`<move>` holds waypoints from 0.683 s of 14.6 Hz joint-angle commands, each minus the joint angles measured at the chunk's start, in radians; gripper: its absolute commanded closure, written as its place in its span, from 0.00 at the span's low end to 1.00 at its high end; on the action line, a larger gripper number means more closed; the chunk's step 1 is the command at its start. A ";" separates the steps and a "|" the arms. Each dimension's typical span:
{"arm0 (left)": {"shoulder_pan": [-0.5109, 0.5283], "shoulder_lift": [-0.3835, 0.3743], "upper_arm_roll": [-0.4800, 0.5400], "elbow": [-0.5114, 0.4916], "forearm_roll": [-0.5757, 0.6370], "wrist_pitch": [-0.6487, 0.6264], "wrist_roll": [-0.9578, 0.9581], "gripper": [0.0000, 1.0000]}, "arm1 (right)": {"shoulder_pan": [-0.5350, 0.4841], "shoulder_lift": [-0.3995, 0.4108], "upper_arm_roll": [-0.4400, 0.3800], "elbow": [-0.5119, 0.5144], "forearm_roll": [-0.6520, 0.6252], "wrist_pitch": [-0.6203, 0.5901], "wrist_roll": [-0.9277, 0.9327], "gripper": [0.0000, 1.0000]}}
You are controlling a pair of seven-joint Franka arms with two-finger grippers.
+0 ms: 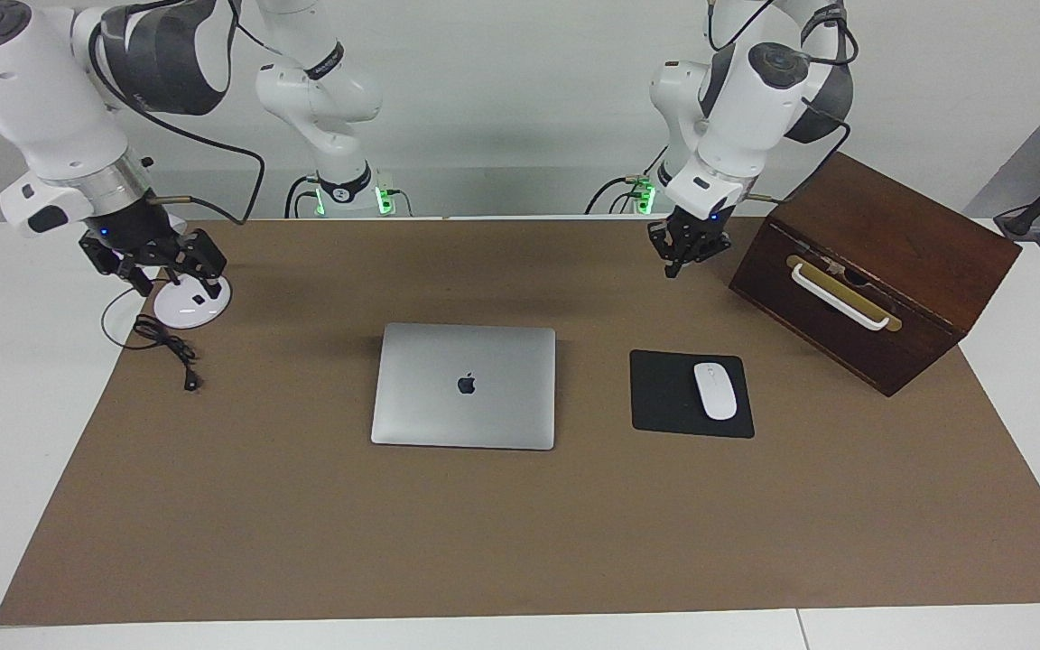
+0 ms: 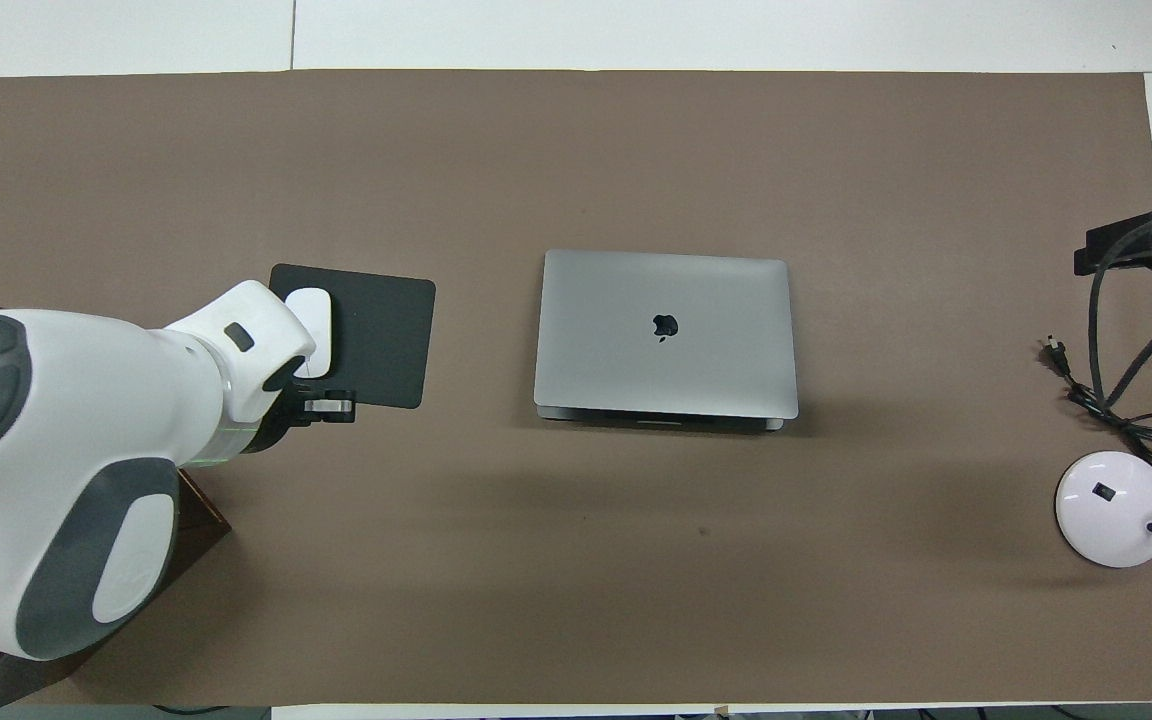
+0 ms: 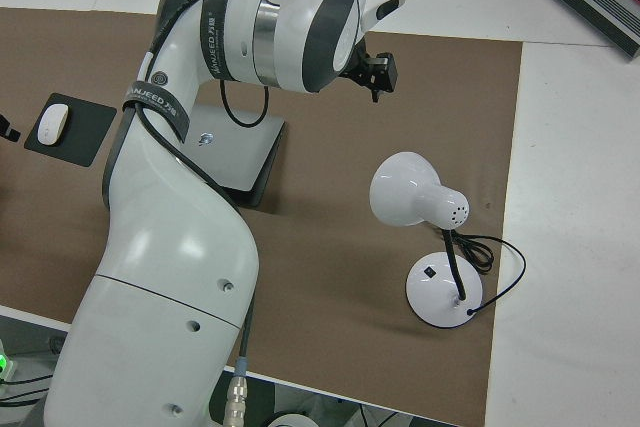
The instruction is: Close laptop with both arms
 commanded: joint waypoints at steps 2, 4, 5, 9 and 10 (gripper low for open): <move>0.102 0.005 -0.008 0.096 0.026 -0.092 0.006 0.00 | 0.011 -0.030 0.005 -0.031 0.003 -0.005 0.016 0.00; 0.133 0.016 -0.010 0.157 0.106 -0.139 0.018 0.00 | 0.029 -0.030 0.005 -0.032 0.003 -0.003 0.016 0.00; 0.139 0.025 -0.007 0.176 0.133 -0.153 0.025 0.00 | 0.029 -0.030 0.005 -0.032 0.003 -0.003 0.016 0.00; 0.257 0.074 -0.008 0.269 0.139 -0.176 0.095 0.00 | 0.031 -0.030 0.005 -0.032 0.003 -0.002 0.013 0.00; 0.285 0.089 -0.008 0.307 0.139 -0.188 0.113 0.00 | 0.031 -0.030 0.005 -0.032 0.004 -0.003 0.013 0.00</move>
